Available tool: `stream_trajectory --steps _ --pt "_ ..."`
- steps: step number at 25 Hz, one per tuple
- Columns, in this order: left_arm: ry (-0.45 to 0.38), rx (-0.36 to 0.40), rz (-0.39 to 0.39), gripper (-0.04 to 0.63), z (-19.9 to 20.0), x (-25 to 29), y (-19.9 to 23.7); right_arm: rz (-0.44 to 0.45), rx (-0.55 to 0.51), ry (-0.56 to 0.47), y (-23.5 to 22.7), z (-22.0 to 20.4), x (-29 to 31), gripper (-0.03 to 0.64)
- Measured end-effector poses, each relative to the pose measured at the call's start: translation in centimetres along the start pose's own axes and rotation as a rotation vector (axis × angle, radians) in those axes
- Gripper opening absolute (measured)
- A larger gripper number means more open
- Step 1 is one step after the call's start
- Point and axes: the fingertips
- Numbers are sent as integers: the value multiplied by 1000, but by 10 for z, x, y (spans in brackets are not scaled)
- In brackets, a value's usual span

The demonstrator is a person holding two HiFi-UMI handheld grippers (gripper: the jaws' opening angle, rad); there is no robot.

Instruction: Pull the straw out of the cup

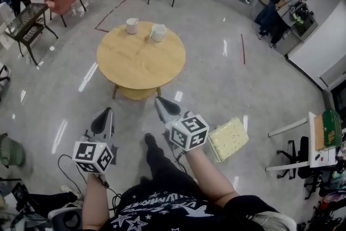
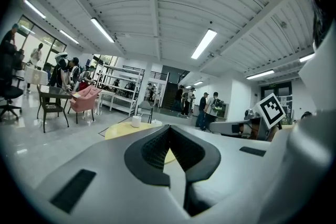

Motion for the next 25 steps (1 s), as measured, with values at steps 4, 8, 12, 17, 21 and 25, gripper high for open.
stream_trajectory --steps 4,8,12,17,21,25 --pt "6 3 0 5 13 43 13 13 23 -6 -33 6 32 0" --pt "0 7 16 6 27 84 24 28 56 -4 -67 12 64 -1" --pt "-8 5 43 5 46 112 34 46 59 -8 -97 25 92 -2" --pt "-41 10 51 6 65 148 43 64 64 0 -133 31 130 0" --pt "-42 12 71 5 78 177 56 83 83 10 -159 33 166 -1" --pt "-54 -1 106 6 85 203 74 127 75 10 -174 37 196 0"
Point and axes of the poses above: the fingertips, and each gripper's own axes: x forward along the fingers, y to its left, z out of its top, and after that the axes turned 12 degrees about -x, right-handed
